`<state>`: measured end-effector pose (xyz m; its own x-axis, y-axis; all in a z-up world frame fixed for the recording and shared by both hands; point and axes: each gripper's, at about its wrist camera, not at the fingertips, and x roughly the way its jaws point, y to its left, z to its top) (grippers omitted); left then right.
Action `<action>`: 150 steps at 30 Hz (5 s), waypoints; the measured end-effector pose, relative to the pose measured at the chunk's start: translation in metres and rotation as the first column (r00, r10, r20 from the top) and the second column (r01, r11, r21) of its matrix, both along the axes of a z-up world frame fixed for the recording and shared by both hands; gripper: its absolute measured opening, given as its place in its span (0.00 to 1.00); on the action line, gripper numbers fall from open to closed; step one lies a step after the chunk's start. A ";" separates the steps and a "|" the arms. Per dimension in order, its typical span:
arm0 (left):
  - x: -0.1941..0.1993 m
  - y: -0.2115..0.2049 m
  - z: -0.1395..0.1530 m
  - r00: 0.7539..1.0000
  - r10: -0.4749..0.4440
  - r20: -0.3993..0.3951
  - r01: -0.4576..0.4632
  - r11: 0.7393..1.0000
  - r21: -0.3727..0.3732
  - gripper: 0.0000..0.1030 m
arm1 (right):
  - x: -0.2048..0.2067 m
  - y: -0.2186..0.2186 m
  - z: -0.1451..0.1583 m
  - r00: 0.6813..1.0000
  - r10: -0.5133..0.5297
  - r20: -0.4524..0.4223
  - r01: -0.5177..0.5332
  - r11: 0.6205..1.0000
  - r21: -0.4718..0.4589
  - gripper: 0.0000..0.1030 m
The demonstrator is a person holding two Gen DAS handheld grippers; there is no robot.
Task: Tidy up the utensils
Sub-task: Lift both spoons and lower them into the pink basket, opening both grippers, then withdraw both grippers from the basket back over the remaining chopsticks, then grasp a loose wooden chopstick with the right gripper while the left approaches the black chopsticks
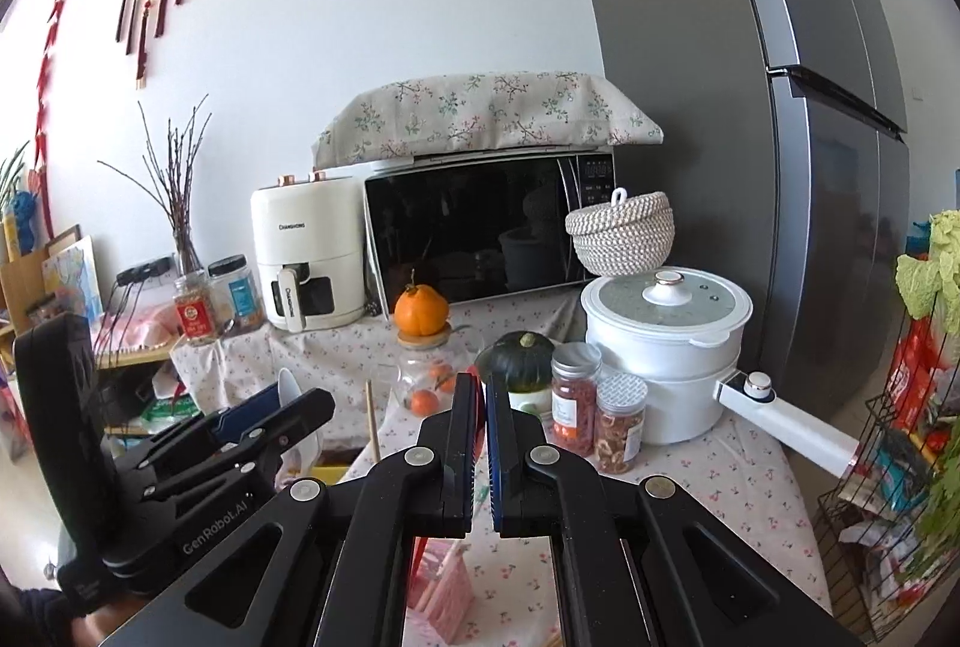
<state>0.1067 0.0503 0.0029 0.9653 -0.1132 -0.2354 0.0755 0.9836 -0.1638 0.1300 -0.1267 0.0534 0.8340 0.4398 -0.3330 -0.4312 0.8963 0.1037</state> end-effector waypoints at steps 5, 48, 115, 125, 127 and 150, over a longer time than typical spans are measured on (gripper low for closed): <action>0.010 -0.006 -0.013 1.000 0.014 0.025 -0.016 0.998 0.060 0.36 | 0.012 0.016 -0.013 0.998 -0.040 0.037 0.041 0.999 -0.006 0.03; -0.009 -0.018 -0.044 0.838 -0.037 -0.545 0.061 0.998 0.026 0.97 | 0.003 -0.074 -0.070 0.950 -0.104 -0.295 0.074 0.991 -0.110 0.88; 0.088 -0.228 -0.173 0.436 -0.216 -0.874 0.449 0.894 0.004 0.08 | 0.051 -0.217 -0.204 0.535 -0.201 -0.821 0.166 0.977 -0.131 0.06; 0.053 -0.176 -0.123 0.557 -0.262 -0.788 0.432 0.902 0.005 0.07 | 0.039 -0.196 -0.175 0.605 -0.180 -0.776 0.163 0.982 -0.100 0.06; 0.041 -0.160 -0.109 0.584 -0.276 -0.763 0.427 0.904 0.000 0.07 | 0.034 -0.187 -0.167 0.625 -0.167 -0.762 0.151 0.984 -0.091 0.06; -0.039 -0.046 0.001 0.825 -0.372 -0.425 0.360 0.926 -0.113 0.06 | -0.012 -0.083 -0.076 0.846 -0.026 -0.532 -0.004 0.998 -0.055 0.06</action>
